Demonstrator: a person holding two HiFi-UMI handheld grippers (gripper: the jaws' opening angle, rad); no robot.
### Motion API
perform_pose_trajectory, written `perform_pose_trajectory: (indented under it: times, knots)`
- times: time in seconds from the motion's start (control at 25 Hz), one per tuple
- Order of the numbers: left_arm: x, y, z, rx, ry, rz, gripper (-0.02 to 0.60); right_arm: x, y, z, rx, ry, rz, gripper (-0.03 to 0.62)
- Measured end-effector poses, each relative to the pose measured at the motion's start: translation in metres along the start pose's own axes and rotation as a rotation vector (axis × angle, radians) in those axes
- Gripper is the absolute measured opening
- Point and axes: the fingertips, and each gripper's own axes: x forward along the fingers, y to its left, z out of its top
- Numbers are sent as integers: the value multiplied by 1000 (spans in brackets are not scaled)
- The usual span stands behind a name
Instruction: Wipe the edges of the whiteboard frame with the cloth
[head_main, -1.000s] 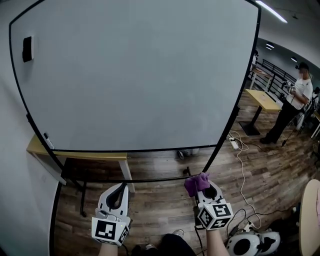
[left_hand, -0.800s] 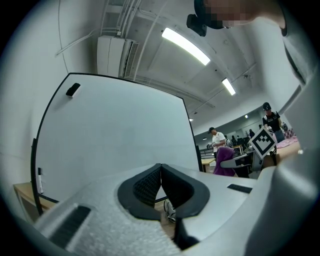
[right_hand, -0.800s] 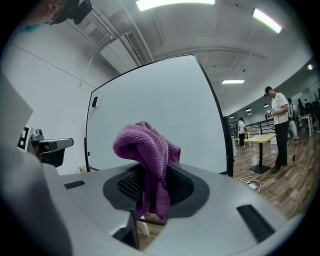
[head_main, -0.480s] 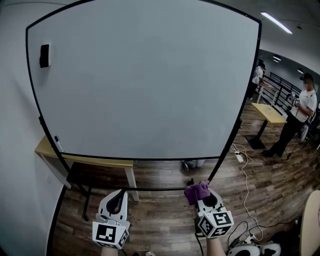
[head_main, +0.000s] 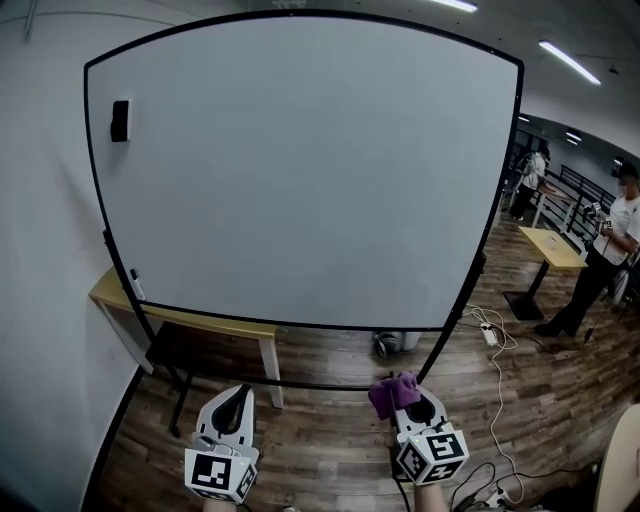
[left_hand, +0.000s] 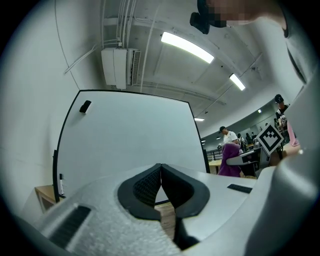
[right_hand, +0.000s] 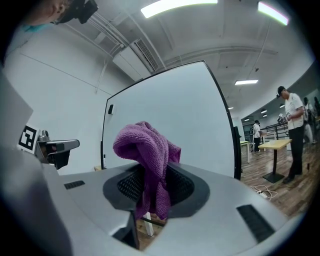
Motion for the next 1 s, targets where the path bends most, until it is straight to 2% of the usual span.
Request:
perform_pose_trajectory:
  times: [0.4,1.0]
  knots:
    - [-30,-36,15,16,-3,84,18,-34,-8,5,-24,13,90,107]
    - [-60,-87,30,46,5,148,18,-79,-30,11,-22,0,161,109]
